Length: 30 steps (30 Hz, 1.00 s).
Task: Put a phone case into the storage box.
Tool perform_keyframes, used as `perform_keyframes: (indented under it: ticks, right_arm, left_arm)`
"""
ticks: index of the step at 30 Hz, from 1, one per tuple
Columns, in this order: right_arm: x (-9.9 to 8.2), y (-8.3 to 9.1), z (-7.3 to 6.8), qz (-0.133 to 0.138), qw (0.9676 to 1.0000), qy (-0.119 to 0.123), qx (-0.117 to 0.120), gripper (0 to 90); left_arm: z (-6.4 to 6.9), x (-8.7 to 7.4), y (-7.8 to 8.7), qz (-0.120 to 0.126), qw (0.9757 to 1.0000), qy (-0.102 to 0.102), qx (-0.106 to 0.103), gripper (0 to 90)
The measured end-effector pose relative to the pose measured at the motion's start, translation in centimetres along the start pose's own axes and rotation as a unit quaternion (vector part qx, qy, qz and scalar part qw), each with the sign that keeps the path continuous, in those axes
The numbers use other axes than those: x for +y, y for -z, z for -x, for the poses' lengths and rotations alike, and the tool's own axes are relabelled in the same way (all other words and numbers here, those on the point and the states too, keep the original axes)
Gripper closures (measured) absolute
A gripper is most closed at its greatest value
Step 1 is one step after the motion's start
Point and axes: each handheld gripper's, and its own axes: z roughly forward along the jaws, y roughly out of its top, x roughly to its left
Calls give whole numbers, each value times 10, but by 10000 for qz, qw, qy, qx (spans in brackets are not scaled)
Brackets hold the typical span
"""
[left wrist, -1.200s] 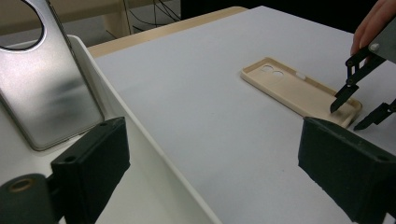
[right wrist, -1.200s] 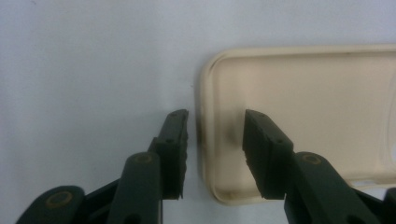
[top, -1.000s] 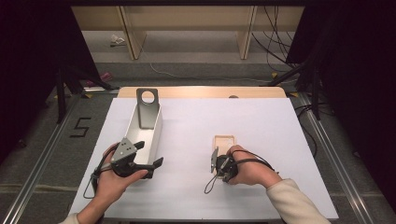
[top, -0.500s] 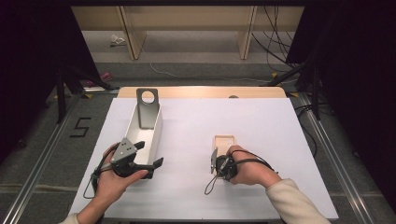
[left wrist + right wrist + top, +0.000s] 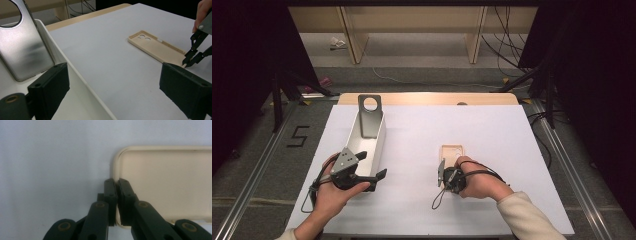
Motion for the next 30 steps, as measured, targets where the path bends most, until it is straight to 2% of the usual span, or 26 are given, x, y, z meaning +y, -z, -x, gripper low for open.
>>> perform_keyframes:
  ticks: [7,13,14,17,19,20,26,29,30]
  right_arm:
    - [-5,1,2,133,9998,-101,131,875]
    - [-9,4,2,410,9988,-213,165,877]
    - [-10,5,3,474,9986,-173,140,878]
    - [-12,8,3,579,9978,-286,119,878]
    - [-13,10,5,660,9975,-213,95,878]
    - [-14,11,4,691,9972,-277,86,878]
    - [-19,16,6,1114,9929,-409,26,879]
    - [-22,18,7,1394,9890,-489,-51,879]
    - [-22,18,7,1394,9890,-489,-51,879]
  left_arm:
    - [0,0,0,0,10000,5,-8,89]
    - [0,0,0,1,10000,5,2,89]
    - [0,0,0,0,10000,6,3,89]
    - [0,0,0,-1,10000,14,-4,89]
    - [0,-1,0,-3,10000,24,-1,91]
    - [0,-1,0,-6,10000,23,2,91]
    - [0,-1,-1,-10,10000,21,1,92]
    - [0,-1,-1,-20,10000,19,-2,93]
    - [0,-1,-1,-20,10000,19,-2,93]
